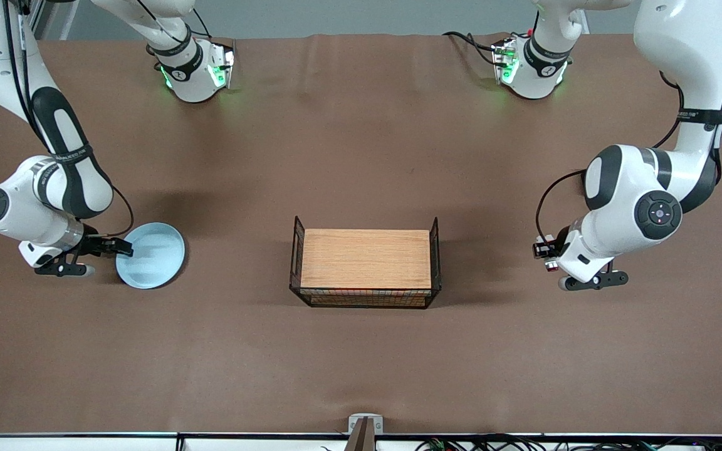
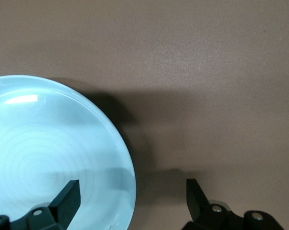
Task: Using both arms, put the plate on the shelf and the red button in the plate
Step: 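Grasp the rim of the light blue plate with the right gripper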
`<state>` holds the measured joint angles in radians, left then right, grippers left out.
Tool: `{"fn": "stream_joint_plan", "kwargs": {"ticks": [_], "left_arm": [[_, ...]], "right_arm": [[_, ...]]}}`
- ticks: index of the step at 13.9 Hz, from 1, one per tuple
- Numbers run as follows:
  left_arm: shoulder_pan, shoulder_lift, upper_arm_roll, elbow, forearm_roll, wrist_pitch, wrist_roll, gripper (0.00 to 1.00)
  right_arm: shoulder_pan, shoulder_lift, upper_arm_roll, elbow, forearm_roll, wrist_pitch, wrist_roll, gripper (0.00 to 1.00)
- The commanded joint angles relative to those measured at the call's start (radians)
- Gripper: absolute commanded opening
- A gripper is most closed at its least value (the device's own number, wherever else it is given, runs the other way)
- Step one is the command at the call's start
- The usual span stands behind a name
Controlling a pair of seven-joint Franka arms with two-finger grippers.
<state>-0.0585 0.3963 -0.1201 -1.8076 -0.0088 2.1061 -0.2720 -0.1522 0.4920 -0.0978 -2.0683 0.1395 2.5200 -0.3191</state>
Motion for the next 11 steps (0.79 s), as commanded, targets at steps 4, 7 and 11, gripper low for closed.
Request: {"fn": "stream_joint_plan", "kwargs": {"ticks": [4, 7, 11], "left_arm": [[0.000, 0.016, -0.001, 0.025, -0.002, -0.024, -0.015, 0.28], [0.000, 0.021, -0.001, 0.025, -0.002, -0.024, -0.016, 0.28], [-0.001, 0.027, -0.001, 0.025, -0.002, -0.024, -0.018, 0.28]], "right_arm": [[-0.006, 0.016, 0.015, -0.001, 0.031, 0.013, -0.023, 0.67], [-0.004, 0.016, 0.015, -0.001, 0.032, 0.011, -0.021, 0.44], [-0.004, 0.014, 0.015, 0.002, 0.032, 0.006, -0.020, 0.10]]}}
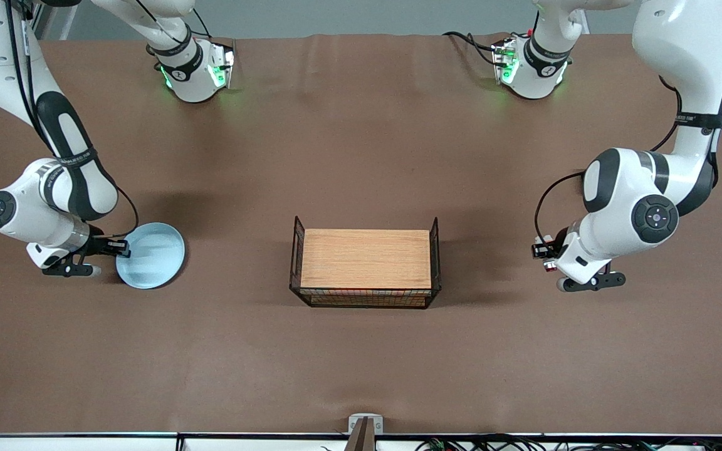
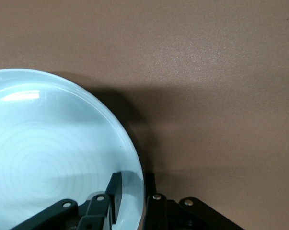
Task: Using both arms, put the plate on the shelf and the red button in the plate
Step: 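Grasp the rim of the light blue plate with the right gripper, then lift the plate with the right gripper while the left gripper lifts the button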
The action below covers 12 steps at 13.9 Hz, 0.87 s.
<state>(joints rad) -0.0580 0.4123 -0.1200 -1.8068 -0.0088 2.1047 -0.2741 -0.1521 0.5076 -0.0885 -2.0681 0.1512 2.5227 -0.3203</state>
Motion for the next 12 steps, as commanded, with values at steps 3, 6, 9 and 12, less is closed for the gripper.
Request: {"fn": "stream_joint_plan", "kwargs": {"ticks": [3, 6, 9, 12], "left_arm": [[0.000, 0.011, -0.001, 0.024, -0.002, -0.023, -0.016, 0.28], [0.000, 0.011, -0.001, 0.024, -0.002, -0.023, -0.016, 0.28], [0.000, 0.011, -0.001, 0.024, -0.002, -0.023, -0.016, 0.28], [0.000, 0.011, -0.001, 0.024, -0.002, -0.023, -0.016, 0.28]], "right_arm": [[-0.004, -0.006, 0.004, 0.031, 0.021, -0.024, -0.011, 0.00], [-0.012, -0.011, 0.001, 0.135, 0.019, -0.184, -0.010, 0.00], [-0.015, -0.018, -0.004, 0.244, 0.018, -0.347, -0.008, 0.00], [-0.023, -0.078, -0.001, 0.281, 0.024, -0.401, 0.065, 0.00]]}}
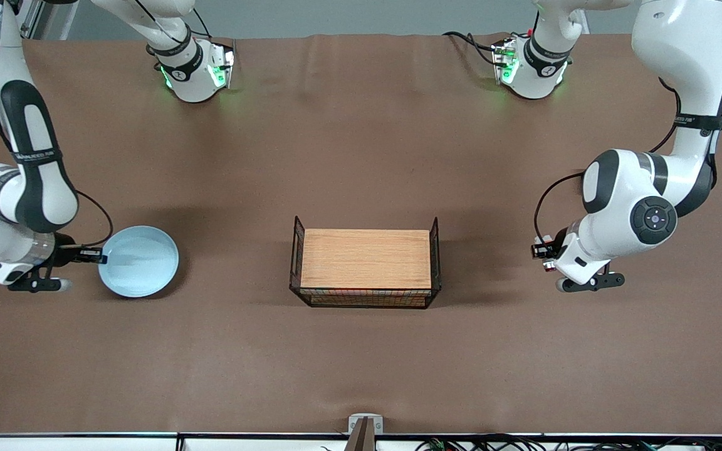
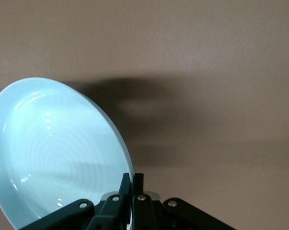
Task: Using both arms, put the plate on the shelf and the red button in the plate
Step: 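Lift the plate with the right gripper while the left gripper lifts the button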
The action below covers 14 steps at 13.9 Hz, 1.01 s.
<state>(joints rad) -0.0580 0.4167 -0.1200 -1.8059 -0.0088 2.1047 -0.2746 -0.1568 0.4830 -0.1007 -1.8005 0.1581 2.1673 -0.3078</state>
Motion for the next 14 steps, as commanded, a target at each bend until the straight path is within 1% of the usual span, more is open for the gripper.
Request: {"fn": "stream_joint_plan", "kwargs": {"ticks": [1, 4, 7, 10, 13, 14], "left_arm": [[0.000, 0.007, -0.001, 0.023, -0.002, -0.023, -0.015, 0.28], [0.000, 0.007, -0.001, 0.023, -0.002, -0.023, -0.014, 0.28], [0.000, 0.004, -0.001, 0.023, -0.002, -0.023, -0.012, 0.28], [0.004, -0.028, -0.003, 0.023, -0.003, -0.025, -0.015, 0.28], [0.004, -0.094, -0.001, 0.025, -0.031, -0.089, -0.032, 0.28], [0.004, -0.119, -0.001, 0.025, -0.031, -0.104, -0.041, 0.28]], "right_arm": [[-0.018, -0.079, 0.012, 0.026, 0.017, -0.087, 0.132, 0.00], [-0.013, -0.154, 0.013, 0.091, 0.017, -0.300, 0.316, 0.00], [0.005, -0.263, 0.019, 0.112, 0.017, -0.440, 0.540, 0.00], [0.080, -0.372, 0.021, 0.113, 0.018, -0.539, 0.825, 0.00], [0.196, -0.457, 0.021, 0.113, 0.026, -0.615, 1.158, 0.00], [0.247, -0.481, 0.021, 0.113, 0.056, -0.619, 1.300, 0.00]]}}
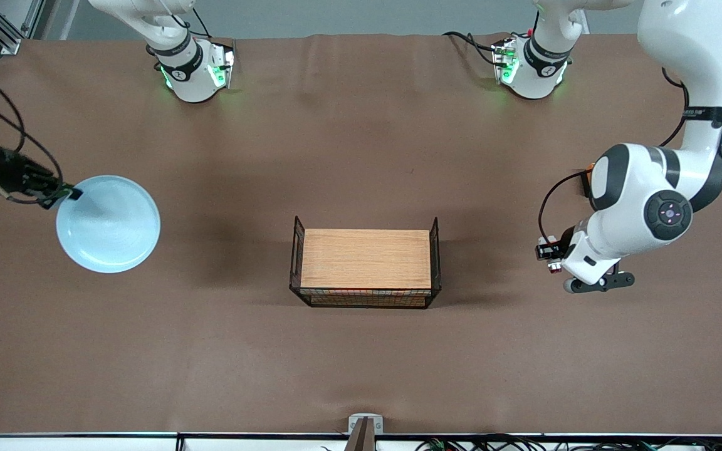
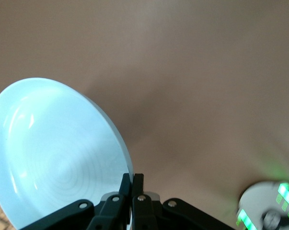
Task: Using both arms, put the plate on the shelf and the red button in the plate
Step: 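Lift the plate with the right gripper while the left gripper lifts the button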
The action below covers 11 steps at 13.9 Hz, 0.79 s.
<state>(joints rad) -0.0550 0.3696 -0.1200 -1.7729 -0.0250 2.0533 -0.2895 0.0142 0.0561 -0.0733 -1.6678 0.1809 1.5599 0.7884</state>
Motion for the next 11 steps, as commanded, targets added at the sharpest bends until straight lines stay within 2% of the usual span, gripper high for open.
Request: {"fn": "stream_joint_plan", "kwargs": {"ticks": [1, 6, 9, 11], "left_arm": [[0.001, -0.099, -0.001, -0.004, -0.016, -0.077, -0.039, 0.28], [-0.009, -0.112, -0.006, 0.144, -0.015, -0.263, -0.148, 0.28], [-0.006, -0.112, -0.047, 0.203, -0.016, -0.336, -0.227, 0.28], [-0.008, -0.112, -0.078, 0.248, -0.019, -0.366, -0.313, 0.28]], "right_arm": [[0.122, -0.070, -0.005, -0.020, 0.048, -0.012, 0.336, 0.00], [0.419, -0.078, -0.006, 0.039, 0.022, 0.020, 0.812, 0.00], [0.548, -0.068, -0.006, 0.037, 0.003, 0.106, 1.059, 0.00], [0.645, -0.039, -0.006, 0.036, -0.059, 0.167, 1.222, 0.00]]}}
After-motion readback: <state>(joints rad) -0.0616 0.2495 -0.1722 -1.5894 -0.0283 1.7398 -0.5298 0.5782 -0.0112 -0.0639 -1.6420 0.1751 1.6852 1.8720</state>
